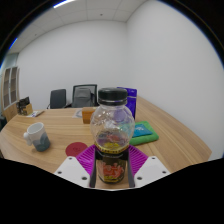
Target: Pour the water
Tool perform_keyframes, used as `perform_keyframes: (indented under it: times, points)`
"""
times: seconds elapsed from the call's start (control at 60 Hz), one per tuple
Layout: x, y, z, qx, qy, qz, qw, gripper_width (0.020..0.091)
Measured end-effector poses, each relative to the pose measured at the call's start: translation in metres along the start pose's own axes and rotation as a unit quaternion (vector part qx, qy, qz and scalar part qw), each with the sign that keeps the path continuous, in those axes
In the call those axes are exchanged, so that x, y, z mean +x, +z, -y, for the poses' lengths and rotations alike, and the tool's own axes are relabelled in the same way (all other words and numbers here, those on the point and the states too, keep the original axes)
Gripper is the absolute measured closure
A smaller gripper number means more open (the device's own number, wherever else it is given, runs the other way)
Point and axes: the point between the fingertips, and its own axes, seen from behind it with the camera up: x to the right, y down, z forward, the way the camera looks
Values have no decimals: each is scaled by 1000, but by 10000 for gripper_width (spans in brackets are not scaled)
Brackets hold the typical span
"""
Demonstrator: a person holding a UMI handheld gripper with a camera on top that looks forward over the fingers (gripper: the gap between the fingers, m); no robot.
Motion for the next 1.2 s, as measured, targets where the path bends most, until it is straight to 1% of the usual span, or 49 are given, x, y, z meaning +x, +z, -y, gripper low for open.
perform_keyframes:
  times: [0.067, 0.167, 0.233, 0.333, 0.417, 0.55, 0.633, 0.667, 0.783, 0.883, 1.017, 1.117, 1.2]
  points:
    - [1, 0, 0, -3, -3, -7, 1000, 697]
    - [-1, 0, 4, -12, -22, -22, 999, 696]
    - [1, -2, 14, -11, -49, -38, 998, 695]
    - [0, -7, 47, 3, -114, -79, 990, 698]
    - [-4, -10, 89, 22, -199, -117, 973, 697]
    - [-42, -10, 154, 57, -372, -188, 907, 698]
    - [-74, -7, 187, 70, -486, -209, 846, 698]
    - [-90, -6, 192, 72, -529, -218, 817, 698]
    - [-139, 7, 193, 70, -667, -232, 704, 700]
    - [-169, 21, 179, 61, -754, -223, 615, 700]
    - [-185, 41, 155, 34, -832, -216, 509, 700]
    - [-193, 50, 143, 21, -860, -206, 467, 699]
    - [-196, 56, 136, 16, -856, -193, 479, 697]
